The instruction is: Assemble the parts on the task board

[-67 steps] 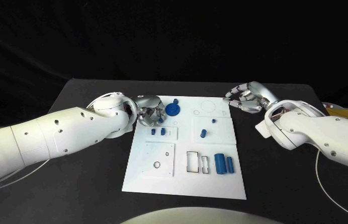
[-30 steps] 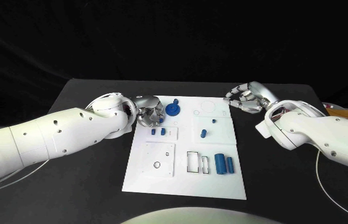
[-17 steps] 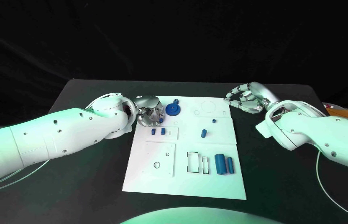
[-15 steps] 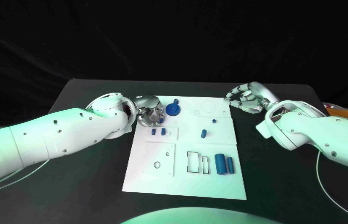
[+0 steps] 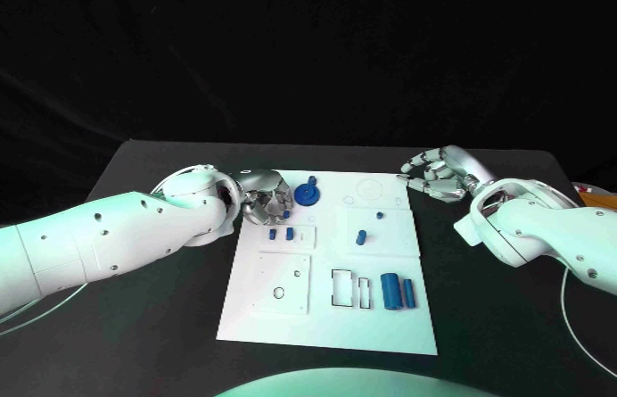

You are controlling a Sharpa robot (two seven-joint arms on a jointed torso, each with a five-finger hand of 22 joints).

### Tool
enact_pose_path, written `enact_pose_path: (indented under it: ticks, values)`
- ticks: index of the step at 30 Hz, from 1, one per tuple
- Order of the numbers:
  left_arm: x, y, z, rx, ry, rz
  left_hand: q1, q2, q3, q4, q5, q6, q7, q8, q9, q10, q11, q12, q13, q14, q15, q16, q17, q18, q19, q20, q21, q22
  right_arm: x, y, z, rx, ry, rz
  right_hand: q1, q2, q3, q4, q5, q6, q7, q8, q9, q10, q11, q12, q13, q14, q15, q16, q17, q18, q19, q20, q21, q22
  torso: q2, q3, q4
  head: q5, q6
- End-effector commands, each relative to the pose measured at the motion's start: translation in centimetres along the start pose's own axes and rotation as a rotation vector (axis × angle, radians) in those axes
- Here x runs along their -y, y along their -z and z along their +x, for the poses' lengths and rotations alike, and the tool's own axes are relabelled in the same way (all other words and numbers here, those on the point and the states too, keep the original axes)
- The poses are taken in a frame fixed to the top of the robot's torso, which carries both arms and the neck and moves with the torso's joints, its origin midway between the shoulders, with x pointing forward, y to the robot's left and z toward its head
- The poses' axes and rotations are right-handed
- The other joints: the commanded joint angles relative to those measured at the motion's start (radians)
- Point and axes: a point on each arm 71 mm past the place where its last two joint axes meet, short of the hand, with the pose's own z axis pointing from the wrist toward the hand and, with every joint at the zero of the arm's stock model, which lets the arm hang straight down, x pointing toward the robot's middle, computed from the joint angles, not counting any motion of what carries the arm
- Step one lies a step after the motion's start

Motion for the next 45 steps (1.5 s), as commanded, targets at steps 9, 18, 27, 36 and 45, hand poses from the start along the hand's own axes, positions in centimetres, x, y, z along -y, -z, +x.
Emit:
enact_pose_path:
  ticks: [9, 18, 27, 36, 45]
  values:
    - [-0.6, 0.7, -0.7, 0.061, 0.082, 0.006, 0.005, 0.002, -0.024, 0.001, 0.007, -0.008, -0.001, -0.003, -0.009, -0.04, 0.009, 0.0, -0.006, -0.045, 0.008, -0.021, -0.071, 0.015, -0.045, 0.006, -0.04, -0.039, -0.7, 0.0, 0.6, -0.06, 0.059, -0.073, 0.106, -0.062, 0.111, -0.005, -0.066, 0.035, -0.007, 0.009, -0.012, -0.222, -0.011, -0.569, -0.547, 0.045, -0.019, -0.028, -0.004, 0.022, -0.012, -0.01, -0.053, 0.074, 0.0, -0.0005, -0.0004, -0.004, 0.003]
    - [-2.1, 2.5, -2.8, 0.155, 0.467, 0.045, -0.001, 0.017, -0.075, 0.03, 0.009, 0.026, 0.004, 0.026, -0.017, -0.042, 0.005, 0.037, -0.004, -0.16, 0.006, -0.097, -0.267, 0.042, -0.154, 0.008, -0.165, -0.156, -1.5, 0.3, 1.8, -0.172, 0.233, -0.161, 0.168, -0.122, 0.23, -0.021, -0.085, 0.095, -0.007, -0.013, -0.029, -0.209, -0.003, -0.813, -0.759, 0.05, -0.012, -0.019, 0.017, 0.016, 0.003, -0.007, -0.032, 0.097, -0.001, 0.0003, 0.0004, -0.024, 0.008]
    - [-3.6, 4.8, -4.7, 0.3, 0.96, 0.08, 0.0, 0.023, -0.087, 0.053, 0.007, 0.023, 0.014, 0.04, -0.044, -0.053, 0.011, 0.082, -0.008, -0.312, 0.016, -0.288, -0.415, 0.043, -0.237, 0.016, -0.354, -0.278, -3.0, 0.4, 3.9, -0.293, 0.621, -0.234, 0.145, -0.167, 0.26, -0.029, -0.092, 0.102, -0.008, -0.042, -0.04, -0.225, 0.013, -0.94, -0.873, 0.051, 0.0, -0.015, 0.023, 0.013, 0.011, 0.005, -0.019, 0.111, 0.0, -0.0014, 0.0018, -0.044, 0.017]
    - [-4.1, 6.0, -5.2, 0.354, 1.161, 0.122, 0.019, 0.043, -0.077, 0.044, 0.008, 0.04, 0.023, 0.053, -0.049, -0.039, 0.014, 0.109, -0.007, -0.318, 0.018, -0.314, -0.44, 0.045, -0.228, 0.018, -0.386, -0.301, -4.4, -0.4, 5.0, -0.247, 0.8, -0.256, 0.145, -0.165, 0.267, -0.034, -0.088, 0.114, -0.006, -0.043, -0.04, -0.221, 0.015, -0.958, -0.896, 0.053, 0.002, -0.012, 0.029, 0.01, 0.018, 0.007, -0.006, 0.119, 0.001, -0.0026, 0.0012, -0.05, 0.021]
    - [-4.2, 6.5, -5.4, 0.373, 1.213, 0.136, 0.02, 0.045, -0.074, 0.043, 0.008, 0.047, 0.021, 0.057, -0.05, -0.025, 0.011, 0.117, -0.006, -0.312, 0.016, -0.315, -0.444, 0.045, -0.221, 0.015, -0.386, -0.302, -5.1, -0.8, 5.8, -0.23, 0.844, -0.272, 0.145, -0.161, 0.276, -0.038, -0.078, 0.127, -0.008, -0.041, -0.039, -0.208, 0.014, -0.967, -0.913, 0.053, 0.002, -0.011, 0.03, 0.009, 0.023, 0.008, 0.003, 0.125, 0.001, -0.0047, 0.002, -0.047, 0.017]
